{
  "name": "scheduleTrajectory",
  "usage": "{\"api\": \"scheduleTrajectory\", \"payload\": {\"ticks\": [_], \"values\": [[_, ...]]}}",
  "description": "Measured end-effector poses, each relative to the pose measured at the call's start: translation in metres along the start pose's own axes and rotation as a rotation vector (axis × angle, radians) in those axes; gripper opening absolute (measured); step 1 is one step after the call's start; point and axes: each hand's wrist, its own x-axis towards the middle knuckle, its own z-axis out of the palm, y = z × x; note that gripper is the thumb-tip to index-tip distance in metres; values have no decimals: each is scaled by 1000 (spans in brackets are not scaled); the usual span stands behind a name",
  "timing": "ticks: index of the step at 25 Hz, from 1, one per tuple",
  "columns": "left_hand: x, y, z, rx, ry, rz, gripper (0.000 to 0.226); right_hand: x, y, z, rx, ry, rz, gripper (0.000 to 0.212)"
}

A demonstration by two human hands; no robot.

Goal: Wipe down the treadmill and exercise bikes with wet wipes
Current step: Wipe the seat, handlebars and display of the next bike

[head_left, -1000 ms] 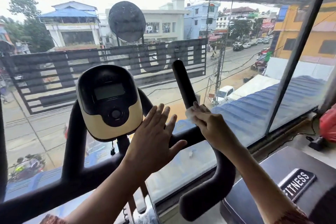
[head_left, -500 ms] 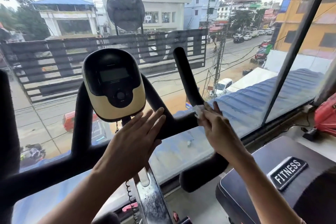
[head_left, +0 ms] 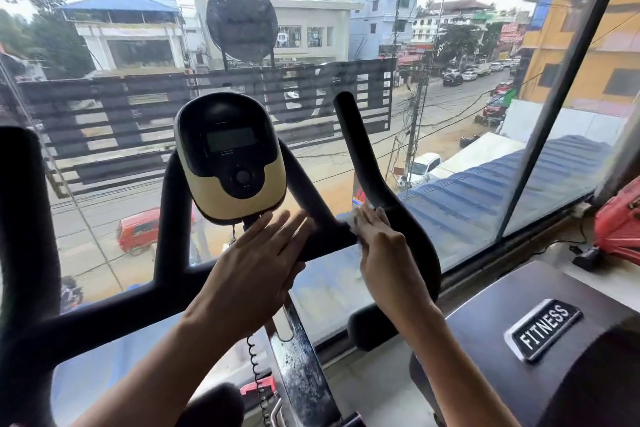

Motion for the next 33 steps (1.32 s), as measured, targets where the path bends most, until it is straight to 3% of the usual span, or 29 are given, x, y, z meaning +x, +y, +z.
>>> {"api": "scheduleTrajectory", "payload": {"ticks": [4, 7, 11, 17, 22, 27, 30, 33], "values": [[-7, -2, -6, -56, 11, 16, 52, -17, -27, 12, 47, -25, -94, 53], [-25, -9, -13, -114, 51, 23, 50, -15, -21, 8, 48, 45, -54, 43], [-56, -18, -21, -153, 49, -22, 52, -31, -62, 29, 64, 78, -34, 52], [-106, -49, -31, -175, 19, -149, 54, -47, -80, 45, 145, 55, -250, 56], [-114, -47, -29, -268, 63, -242, 56, -42, -88, 55, 219, 172, -136, 44], [-126, -47, -33, -290, 90, -334, 56, -50, -92, 58, 74, -54, -497, 63], [-141, -49, -37, -317, 106, -398, 53, -49, -85, 54, 27, -17, -480, 67], [-154, -53, -42, -366, 147, -469, 50, -46, -104, 73, 88, -130, -640, 69]]}}
